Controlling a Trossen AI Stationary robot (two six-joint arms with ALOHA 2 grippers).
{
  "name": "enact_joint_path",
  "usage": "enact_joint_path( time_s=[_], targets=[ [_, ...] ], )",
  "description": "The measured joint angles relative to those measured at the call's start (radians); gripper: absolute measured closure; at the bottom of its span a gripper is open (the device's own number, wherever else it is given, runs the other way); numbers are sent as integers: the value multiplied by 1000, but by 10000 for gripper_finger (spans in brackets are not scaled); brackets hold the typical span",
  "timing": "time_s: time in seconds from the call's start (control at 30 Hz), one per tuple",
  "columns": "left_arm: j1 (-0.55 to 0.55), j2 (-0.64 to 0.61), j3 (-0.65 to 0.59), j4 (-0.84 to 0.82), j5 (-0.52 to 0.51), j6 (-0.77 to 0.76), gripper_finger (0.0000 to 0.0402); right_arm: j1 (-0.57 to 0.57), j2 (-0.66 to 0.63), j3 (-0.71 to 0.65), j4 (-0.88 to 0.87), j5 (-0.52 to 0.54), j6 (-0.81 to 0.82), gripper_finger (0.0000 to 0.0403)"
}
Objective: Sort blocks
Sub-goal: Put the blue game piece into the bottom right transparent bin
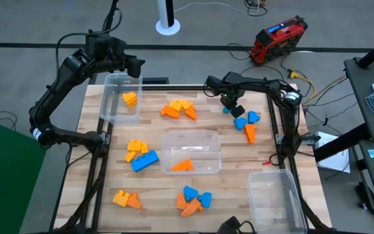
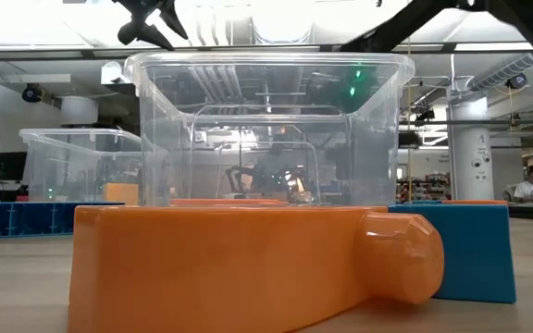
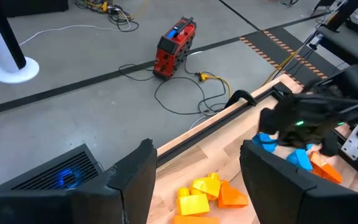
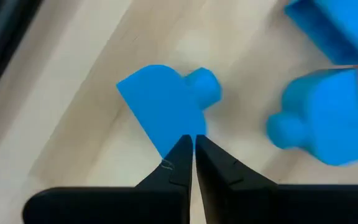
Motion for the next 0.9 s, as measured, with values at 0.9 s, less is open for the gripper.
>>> enact_joint_path(
  time_s=[0.9],
  targets=[
    [0, -5, 0, 36, 0, -2, 194, 22, -221, 239, -98, 19, -1449, 390]
  ],
)
